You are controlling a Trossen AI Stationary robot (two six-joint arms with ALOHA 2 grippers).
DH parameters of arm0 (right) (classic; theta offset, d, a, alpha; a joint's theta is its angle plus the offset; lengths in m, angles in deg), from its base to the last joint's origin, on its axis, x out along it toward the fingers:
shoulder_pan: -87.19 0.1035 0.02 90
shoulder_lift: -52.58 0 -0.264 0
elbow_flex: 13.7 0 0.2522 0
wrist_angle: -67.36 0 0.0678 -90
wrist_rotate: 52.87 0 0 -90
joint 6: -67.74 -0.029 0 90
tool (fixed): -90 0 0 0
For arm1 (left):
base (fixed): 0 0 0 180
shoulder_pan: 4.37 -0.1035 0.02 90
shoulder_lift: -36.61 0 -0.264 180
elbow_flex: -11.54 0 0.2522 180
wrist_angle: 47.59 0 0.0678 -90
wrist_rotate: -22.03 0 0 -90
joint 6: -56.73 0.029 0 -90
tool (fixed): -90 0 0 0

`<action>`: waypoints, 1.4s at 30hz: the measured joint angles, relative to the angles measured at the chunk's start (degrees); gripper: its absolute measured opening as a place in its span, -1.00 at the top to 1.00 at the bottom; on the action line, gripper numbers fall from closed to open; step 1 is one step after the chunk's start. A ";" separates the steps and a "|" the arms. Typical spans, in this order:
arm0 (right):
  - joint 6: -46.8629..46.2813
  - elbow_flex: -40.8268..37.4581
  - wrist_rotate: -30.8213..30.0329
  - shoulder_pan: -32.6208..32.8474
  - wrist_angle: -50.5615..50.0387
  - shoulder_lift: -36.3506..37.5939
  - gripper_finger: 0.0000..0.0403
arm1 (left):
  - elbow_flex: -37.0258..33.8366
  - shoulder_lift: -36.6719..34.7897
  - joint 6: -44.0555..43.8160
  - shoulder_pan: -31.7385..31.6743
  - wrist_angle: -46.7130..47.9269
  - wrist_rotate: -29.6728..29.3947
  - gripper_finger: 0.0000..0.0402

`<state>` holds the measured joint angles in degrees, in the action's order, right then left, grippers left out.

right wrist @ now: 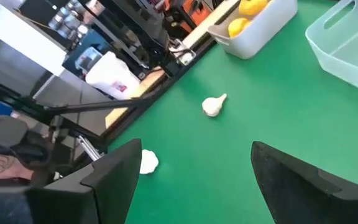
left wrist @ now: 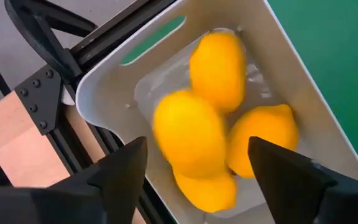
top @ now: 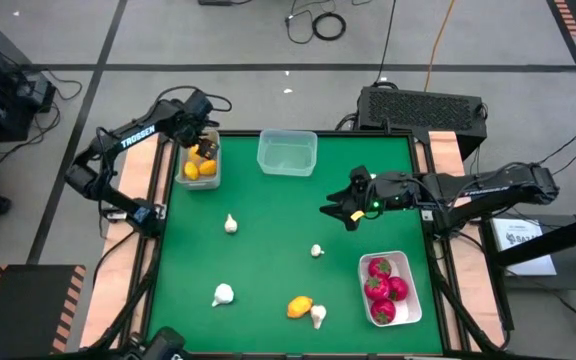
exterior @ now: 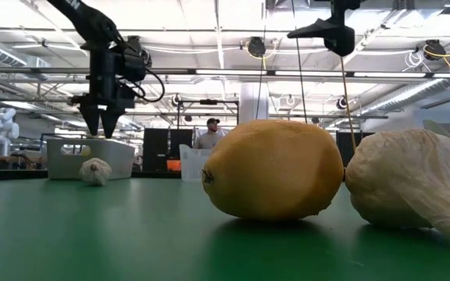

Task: Sort produce into baskets
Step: Put the yellow lemon into the gray bin

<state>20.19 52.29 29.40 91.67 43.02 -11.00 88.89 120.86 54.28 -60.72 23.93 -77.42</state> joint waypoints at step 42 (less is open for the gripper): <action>5.88 0.00 13.91 12.05 0.60 -5.58 -0.45 | 0.68 -0.52 -33.07 79.13 -40.66 3.13 -0.56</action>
<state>26.07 52.29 43.31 103.72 43.62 -16.58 89.57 120.34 21.22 18.41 -16.73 -74.29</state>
